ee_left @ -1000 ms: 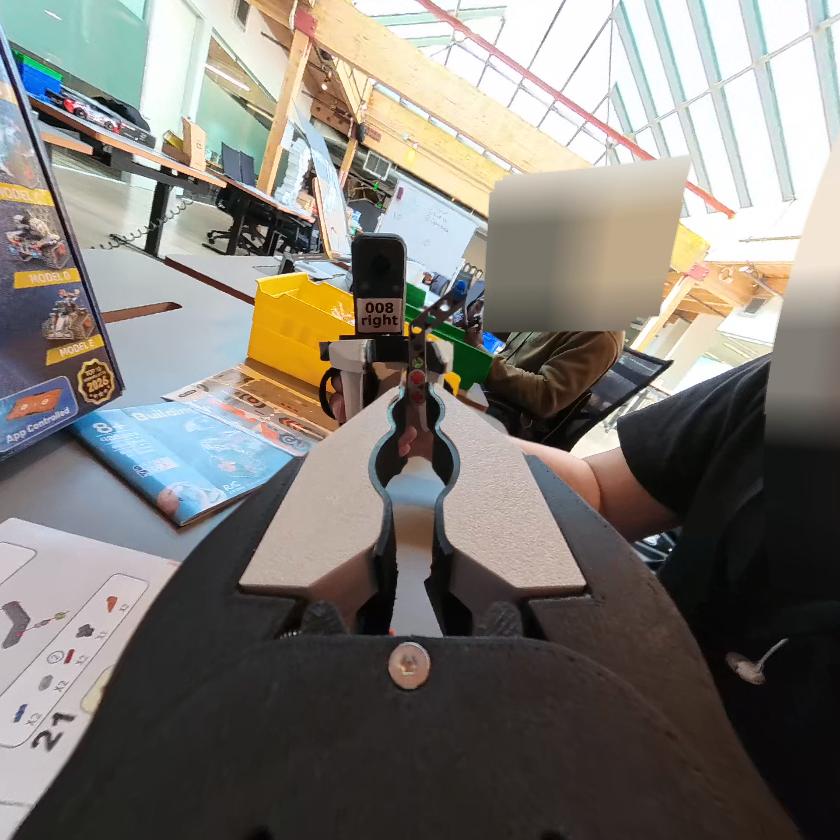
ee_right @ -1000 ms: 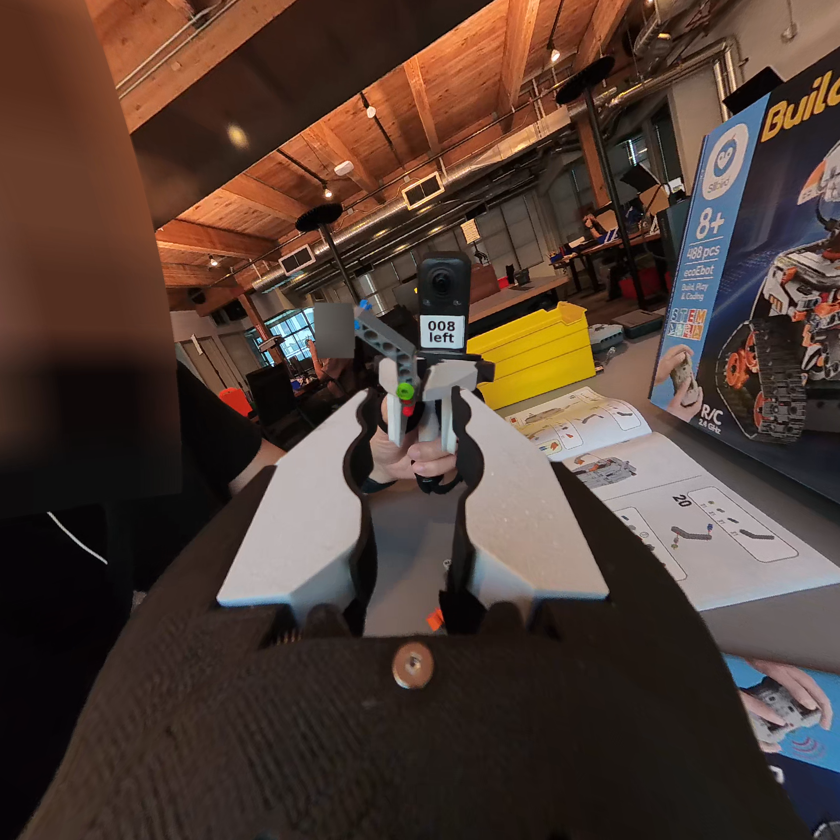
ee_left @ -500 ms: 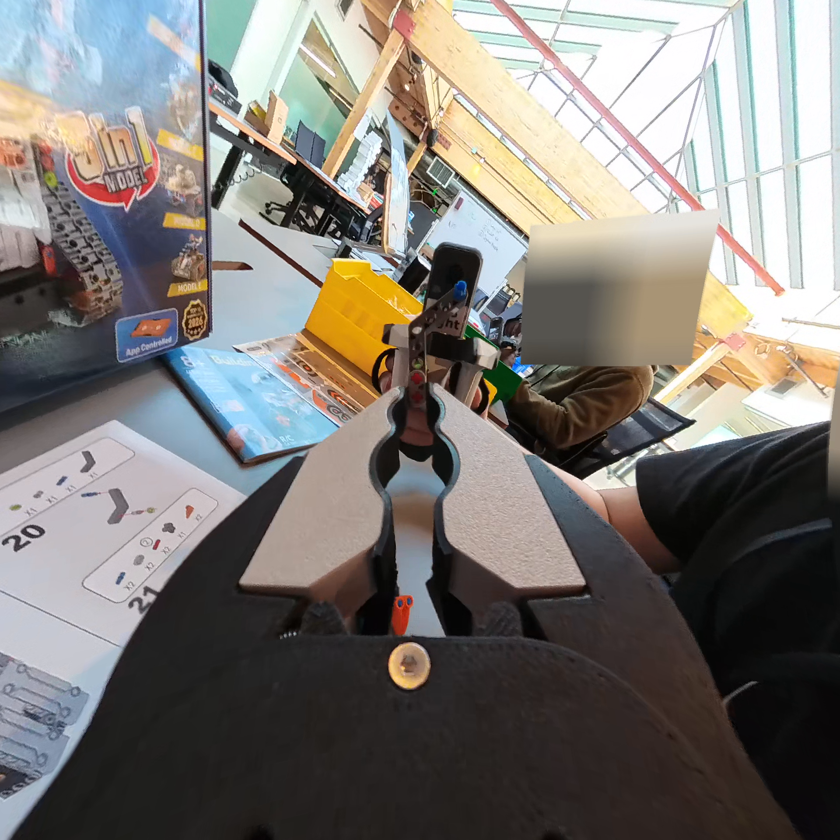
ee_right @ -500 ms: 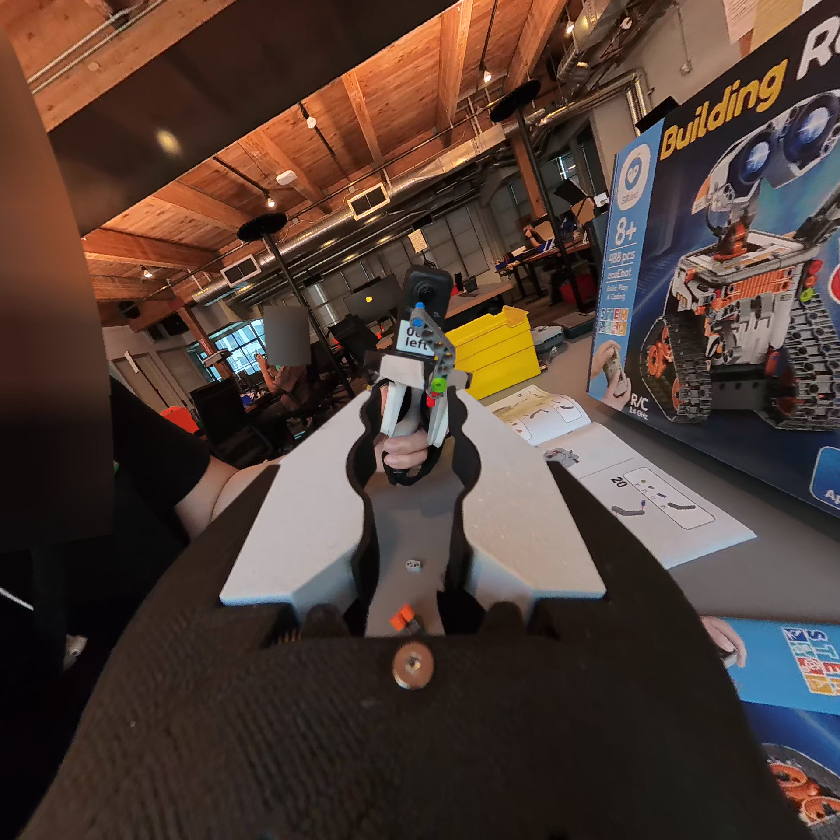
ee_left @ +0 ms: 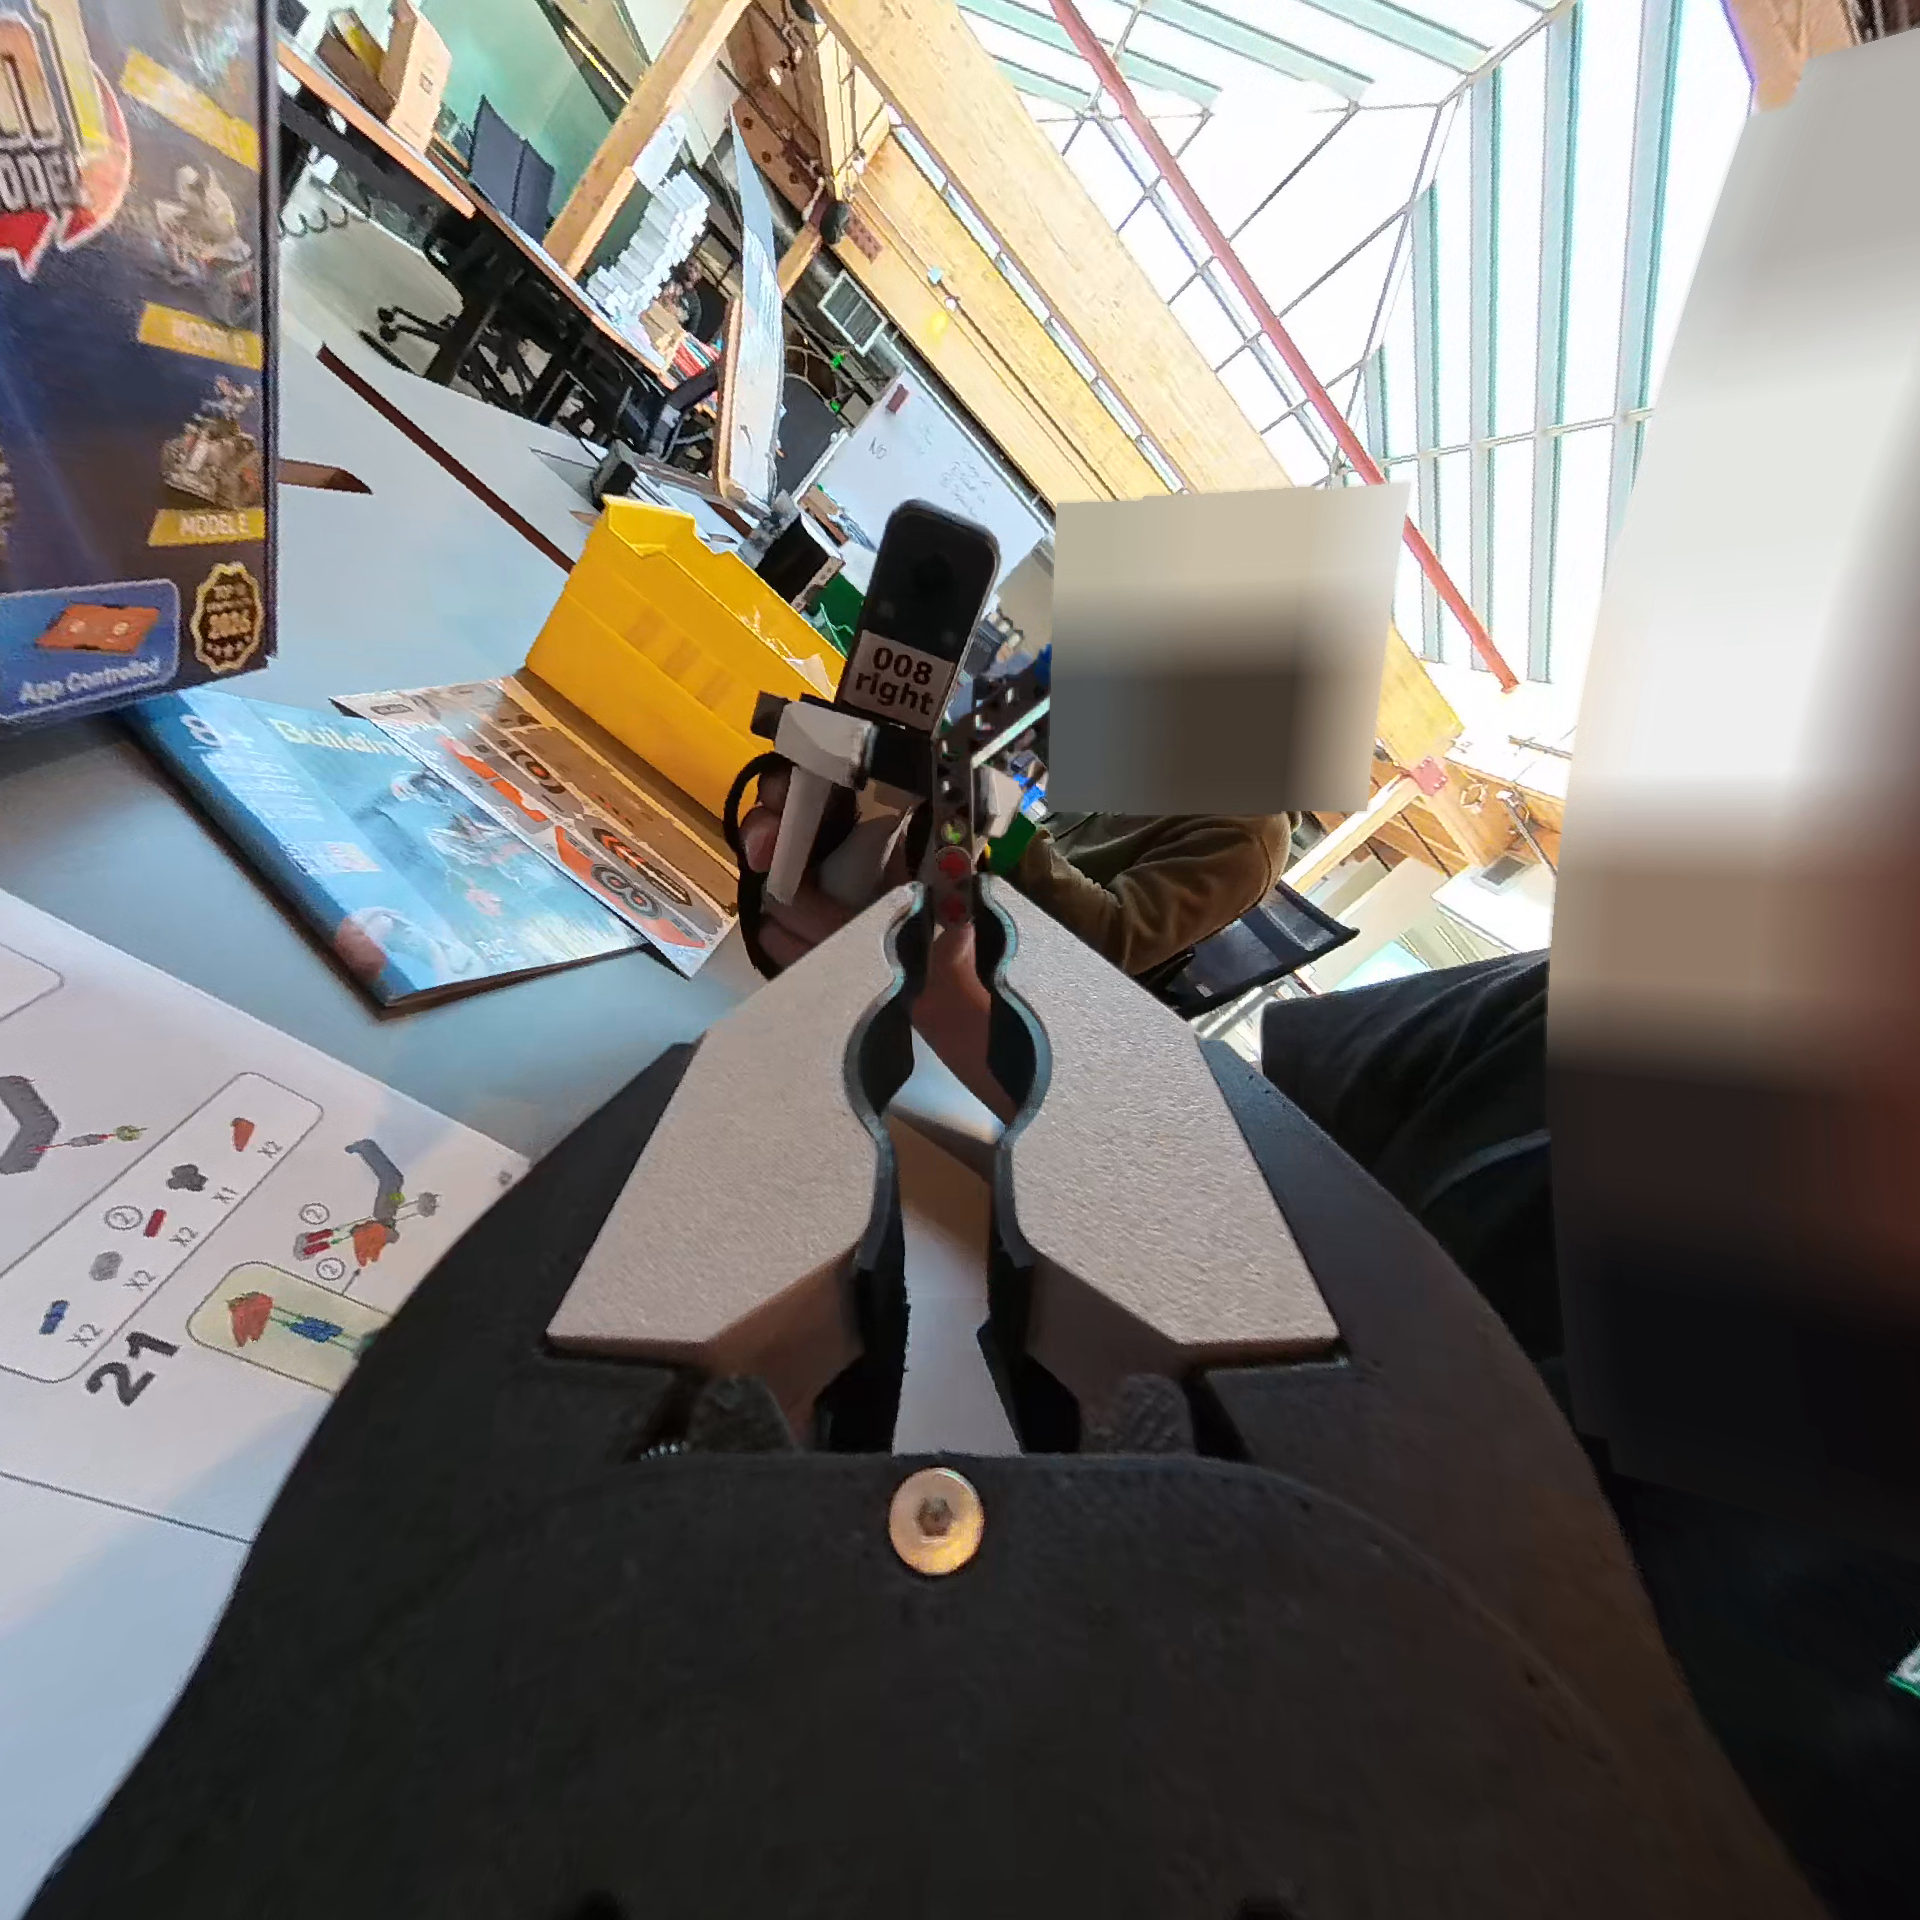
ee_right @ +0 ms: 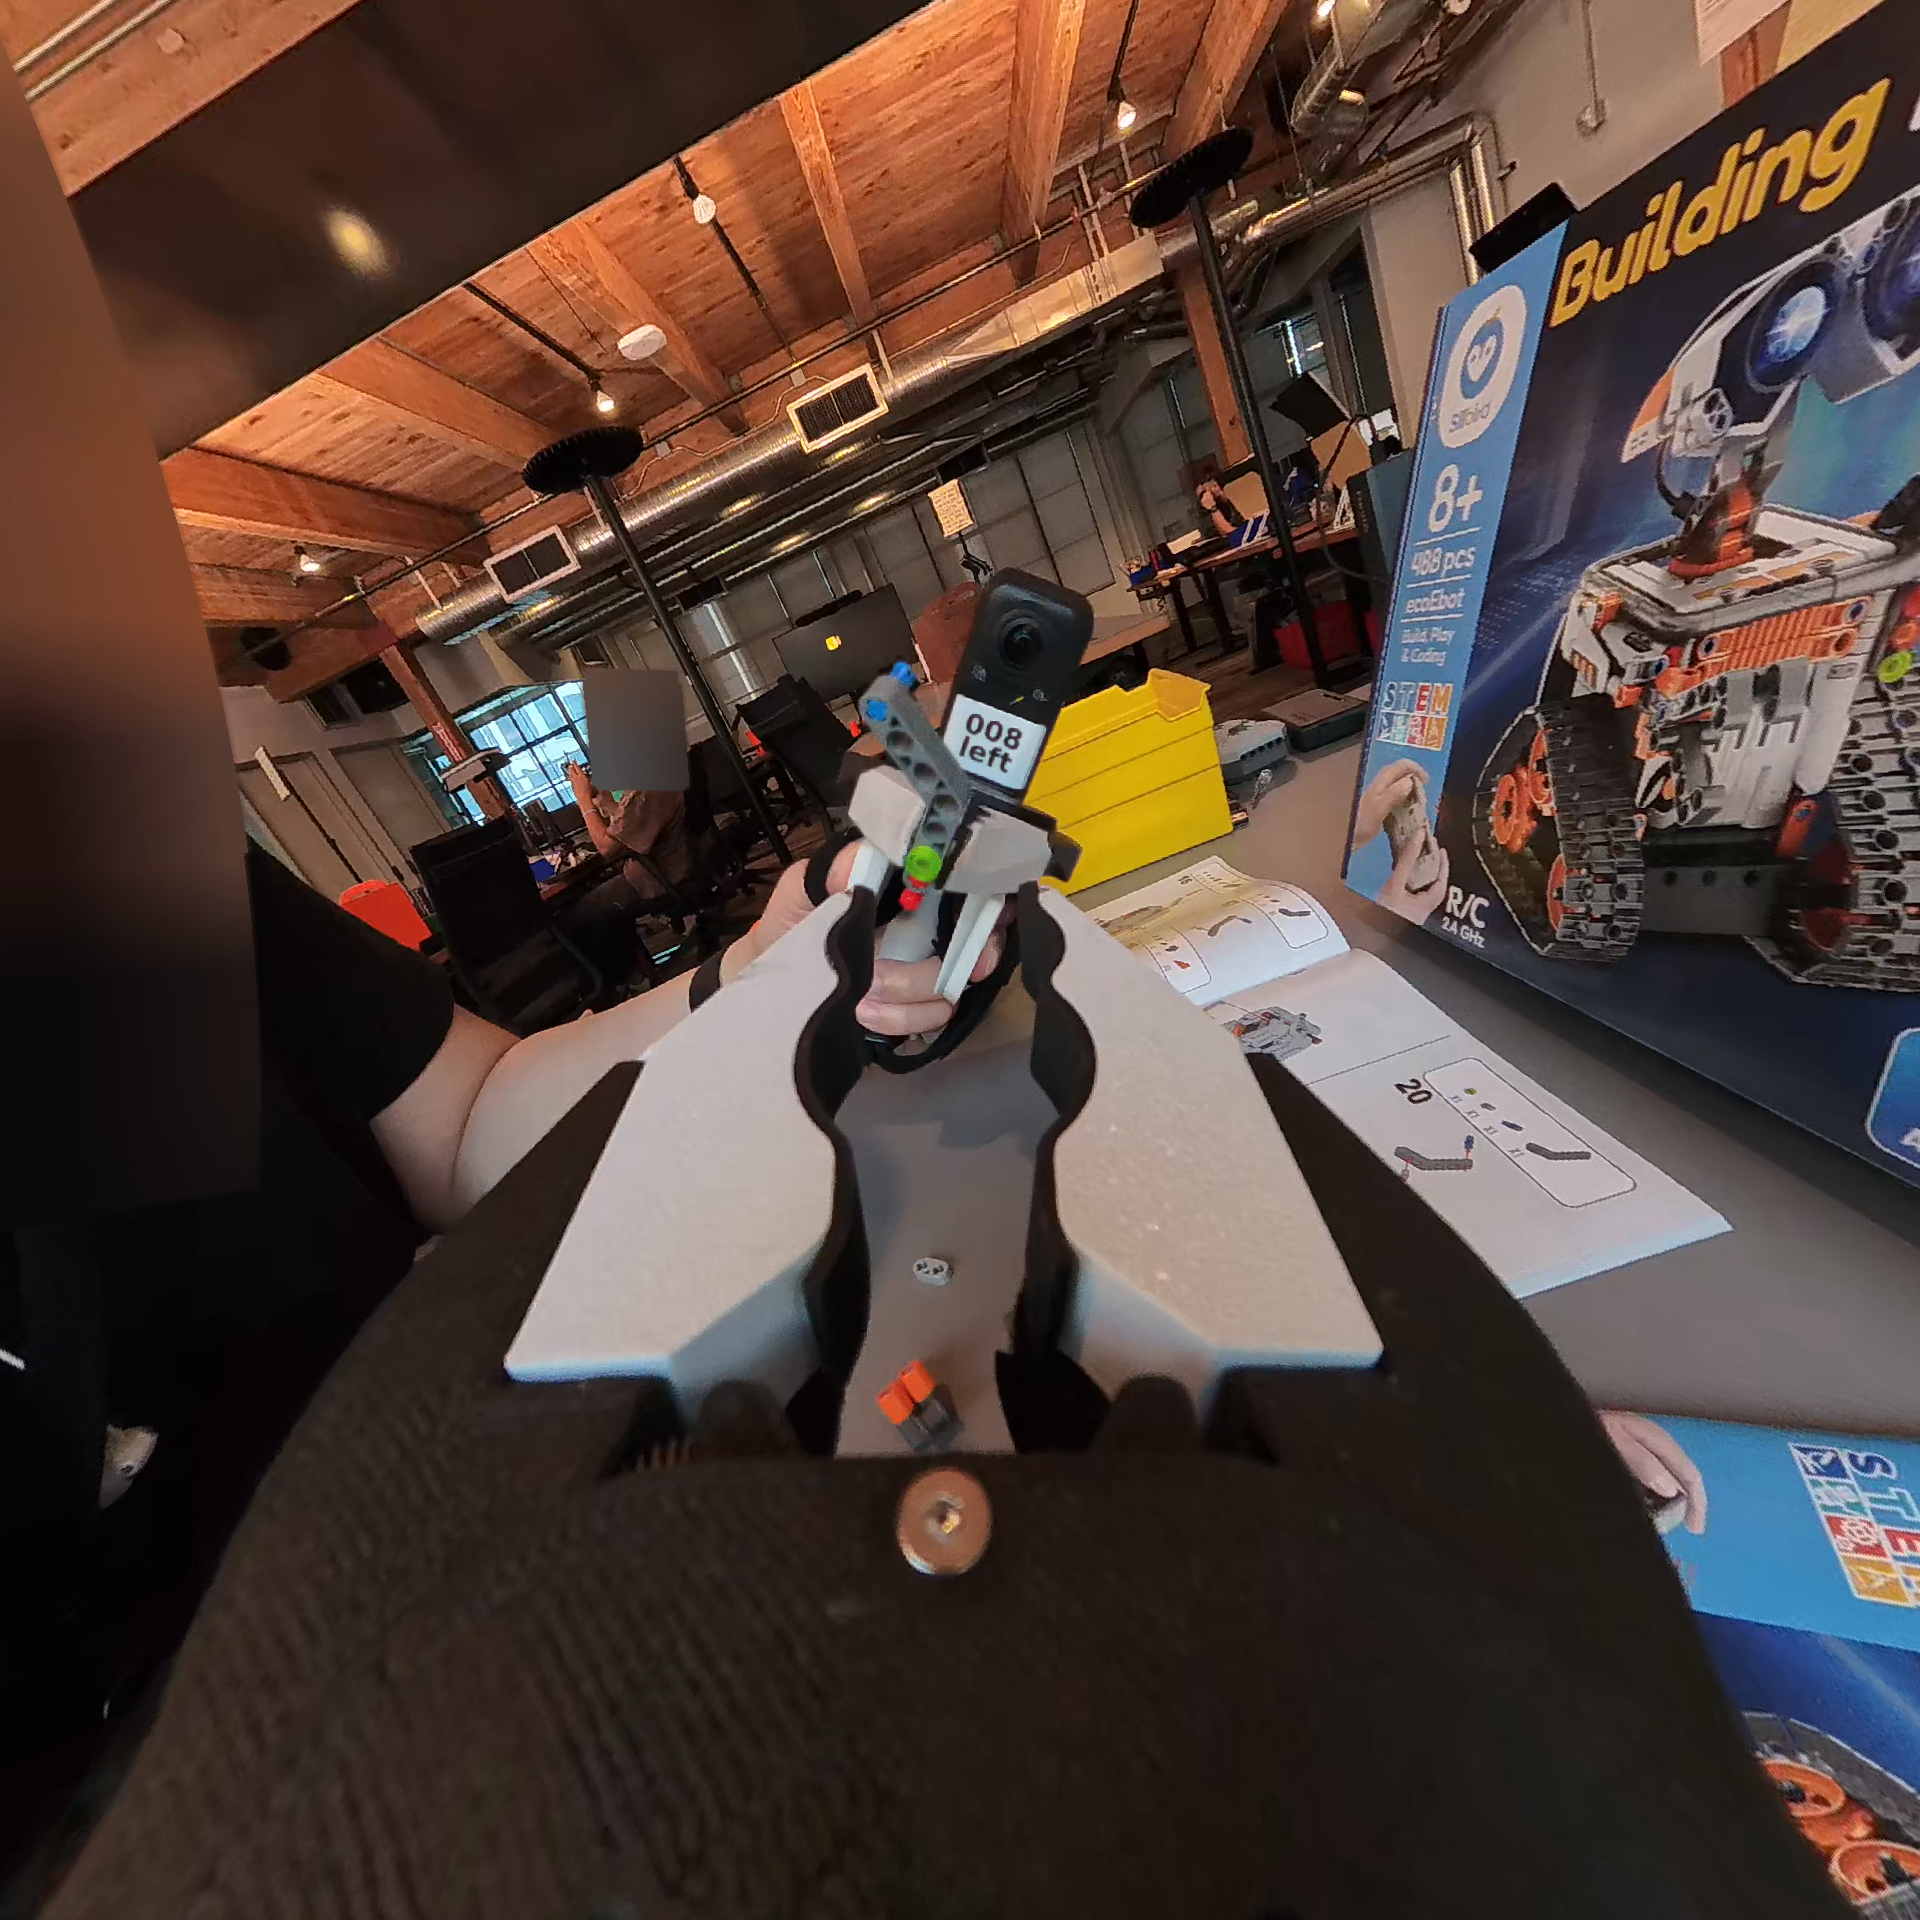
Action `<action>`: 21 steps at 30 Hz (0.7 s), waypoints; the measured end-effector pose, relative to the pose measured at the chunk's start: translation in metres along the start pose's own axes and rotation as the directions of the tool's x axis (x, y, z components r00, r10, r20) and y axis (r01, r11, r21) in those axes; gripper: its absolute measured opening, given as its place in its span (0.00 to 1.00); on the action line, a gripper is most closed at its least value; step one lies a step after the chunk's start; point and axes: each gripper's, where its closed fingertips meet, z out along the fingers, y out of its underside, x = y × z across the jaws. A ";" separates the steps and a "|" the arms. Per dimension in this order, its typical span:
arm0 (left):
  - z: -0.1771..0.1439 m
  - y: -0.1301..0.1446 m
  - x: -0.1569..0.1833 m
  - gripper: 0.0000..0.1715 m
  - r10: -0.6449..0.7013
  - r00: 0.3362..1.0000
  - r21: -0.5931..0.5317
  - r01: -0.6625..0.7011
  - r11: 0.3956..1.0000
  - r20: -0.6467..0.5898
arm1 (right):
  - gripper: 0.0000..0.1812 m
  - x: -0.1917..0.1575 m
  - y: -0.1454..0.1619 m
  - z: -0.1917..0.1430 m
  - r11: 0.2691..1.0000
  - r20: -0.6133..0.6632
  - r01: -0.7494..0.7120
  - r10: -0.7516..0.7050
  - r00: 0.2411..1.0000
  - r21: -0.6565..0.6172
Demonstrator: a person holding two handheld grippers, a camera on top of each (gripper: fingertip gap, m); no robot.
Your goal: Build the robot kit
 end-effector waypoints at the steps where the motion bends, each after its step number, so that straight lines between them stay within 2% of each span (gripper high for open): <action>1: 0.000 0.002 0.000 0.03 -0.008 1.000 -0.011 0.008 1.000 -0.004 | 0.15 0.000 0.000 0.000 1.000 0.001 0.003 -0.003 1.000 -0.002; 14: -0.003 -0.002 0.009 0.02 -0.086 0.992 0.007 0.087 0.996 -0.096 | 0.15 -0.001 0.007 0.004 0.999 -0.009 0.040 -0.040 0.999 -0.036; 21: -0.003 -0.001 0.005 0.03 -0.091 0.993 0.007 0.092 0.996 -0.078 | 0.14 0.002 0.005 0.003 0.998 -0.026 0.052 -0.052 0.998 -0.029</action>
